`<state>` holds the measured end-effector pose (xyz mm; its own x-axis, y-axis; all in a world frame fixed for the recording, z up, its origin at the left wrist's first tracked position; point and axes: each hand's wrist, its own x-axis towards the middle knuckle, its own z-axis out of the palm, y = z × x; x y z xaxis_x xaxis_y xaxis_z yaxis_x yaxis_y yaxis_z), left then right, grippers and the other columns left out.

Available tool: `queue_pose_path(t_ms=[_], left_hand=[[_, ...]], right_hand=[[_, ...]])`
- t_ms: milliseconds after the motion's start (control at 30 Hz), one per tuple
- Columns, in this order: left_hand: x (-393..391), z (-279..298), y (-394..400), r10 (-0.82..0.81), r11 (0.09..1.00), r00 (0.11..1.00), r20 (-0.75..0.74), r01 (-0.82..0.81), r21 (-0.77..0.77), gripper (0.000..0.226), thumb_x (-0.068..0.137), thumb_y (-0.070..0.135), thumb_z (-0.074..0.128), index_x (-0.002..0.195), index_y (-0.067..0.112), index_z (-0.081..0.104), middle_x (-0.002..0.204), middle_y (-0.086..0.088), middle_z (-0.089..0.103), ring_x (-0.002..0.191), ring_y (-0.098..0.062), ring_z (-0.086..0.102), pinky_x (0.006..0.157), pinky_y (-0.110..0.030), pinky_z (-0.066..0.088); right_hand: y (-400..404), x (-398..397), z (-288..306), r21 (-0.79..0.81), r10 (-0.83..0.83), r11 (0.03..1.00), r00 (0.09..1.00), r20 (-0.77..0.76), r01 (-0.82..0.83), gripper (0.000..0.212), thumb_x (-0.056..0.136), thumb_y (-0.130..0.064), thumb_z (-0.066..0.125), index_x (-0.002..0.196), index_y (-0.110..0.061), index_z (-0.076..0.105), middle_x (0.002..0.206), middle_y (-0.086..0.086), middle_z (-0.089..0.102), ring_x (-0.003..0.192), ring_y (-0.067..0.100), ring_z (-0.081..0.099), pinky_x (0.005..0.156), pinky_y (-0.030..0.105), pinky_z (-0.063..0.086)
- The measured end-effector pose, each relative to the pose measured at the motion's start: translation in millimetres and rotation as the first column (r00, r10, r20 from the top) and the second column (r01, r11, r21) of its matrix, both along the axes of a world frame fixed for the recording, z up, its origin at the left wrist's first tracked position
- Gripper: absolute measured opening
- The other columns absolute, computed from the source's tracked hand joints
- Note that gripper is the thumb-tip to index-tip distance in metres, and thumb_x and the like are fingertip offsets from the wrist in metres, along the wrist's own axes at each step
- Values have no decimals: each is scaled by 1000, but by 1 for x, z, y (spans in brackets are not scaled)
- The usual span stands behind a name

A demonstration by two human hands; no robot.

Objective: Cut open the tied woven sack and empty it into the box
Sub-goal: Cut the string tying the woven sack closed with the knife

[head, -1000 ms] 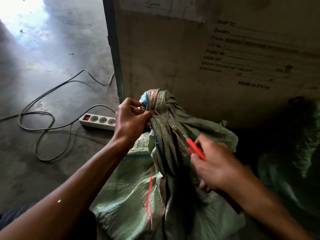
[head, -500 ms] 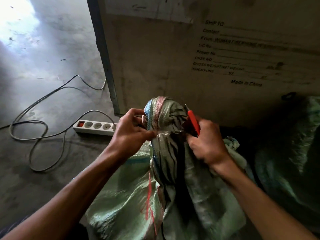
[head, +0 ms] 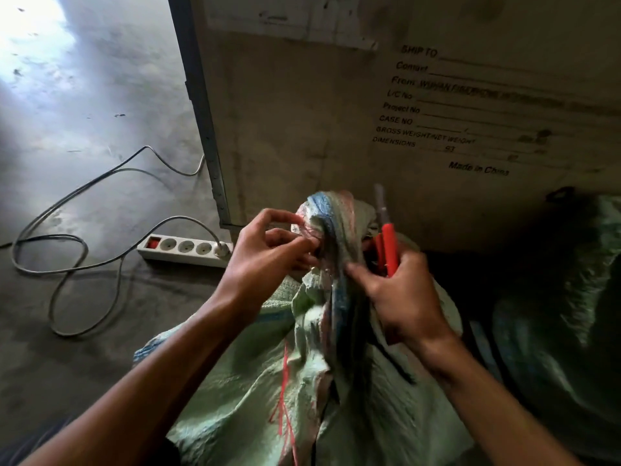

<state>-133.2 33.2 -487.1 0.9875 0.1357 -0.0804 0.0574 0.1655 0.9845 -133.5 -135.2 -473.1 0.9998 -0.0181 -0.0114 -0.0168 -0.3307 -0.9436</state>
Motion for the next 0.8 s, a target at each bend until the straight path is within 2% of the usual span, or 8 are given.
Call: queue_pose_path(t_ms=[100,167,233,300,467,600,700,800], left_hand=[[9,-7,7,-33,993,999,-31,36,113,60,73,15,79,124,16,47,105,-10,63,91,-22,68,75,-34,58],[12,-9,3,-174,981,985,-5,173,88,50,79,11,73,123,9,50,106,-14,67,93,-25,69,79,-35,56],[16,-10,-2,-180,980,982,56,174,97,35,82,0,66,115,3,56,99,-15,72,87,-25,71,77,-35,57],[20,-9,-4,-160,981,982,104,146,129,31,82,-1,67,112,4,60,99,-16,72,88,-29,71,77,-42,58],[29,-18,-1,17,947,991,131,-58,317,26,65,22,74,90,15,69,85,-12,75,76,-31,73,66,-53,59],[31,-19,-1,160,895,980,115,-193,402,16,68,12,75,83,13,71,75,-4,74,66,-19,72,57,-44,61],[31,-20,-1,183,893,978,99,-207,399,16,68,13,75,83,12,71,73,-5,74,61,-19,71,53,-42,60],[30,-20,-2,200,892,976,88,-219,395,12,67,13,77,78,14,70,69,-3,72,57,-17,69,51,-39,59]], right_hand=[[-13,8,5,100,34,995,996,-88,-26,15,75,-7,74,65,-15,65,59,-2,68,59,12,66,62,30,56],[-19,10,8,126,75,990,993,-87,-64,18,75,-3,72,66,-15,63,57,-4,67,59,10,65,63,26,56],[-24,14,12,84,48,995,998,-47,-44,22,76,-1,71,66,-16,59,51,-7,62,48,0,59,51,13,50],[-27,19,13,32,14,999,1000,-15,-14,14,76,-7,72,73,-11,60,61,-1,63,53,4,62,50,12,50],[-22,5,15,-433,-1,902,1000,21,10,33,79,-45,65,95,-16,61,91,7,63,81,23,63,78,44,55],[-17,-25,20,-532,154,841,986,56,-101,32,88,-31,55,119,-21,52,97,-2,46,86,13,51,74,21,40],[-11,-38,21,-545,246,817,969,37,-187,11,90,-30,51,90,-19,52,73,-5,48,67,14,49,53,18,33],[-8,-40,15,-574,243,784,968,-65,-236,28,91,-32,46,69,-14,42,64,4,49,52,18,48,45,24,35]])
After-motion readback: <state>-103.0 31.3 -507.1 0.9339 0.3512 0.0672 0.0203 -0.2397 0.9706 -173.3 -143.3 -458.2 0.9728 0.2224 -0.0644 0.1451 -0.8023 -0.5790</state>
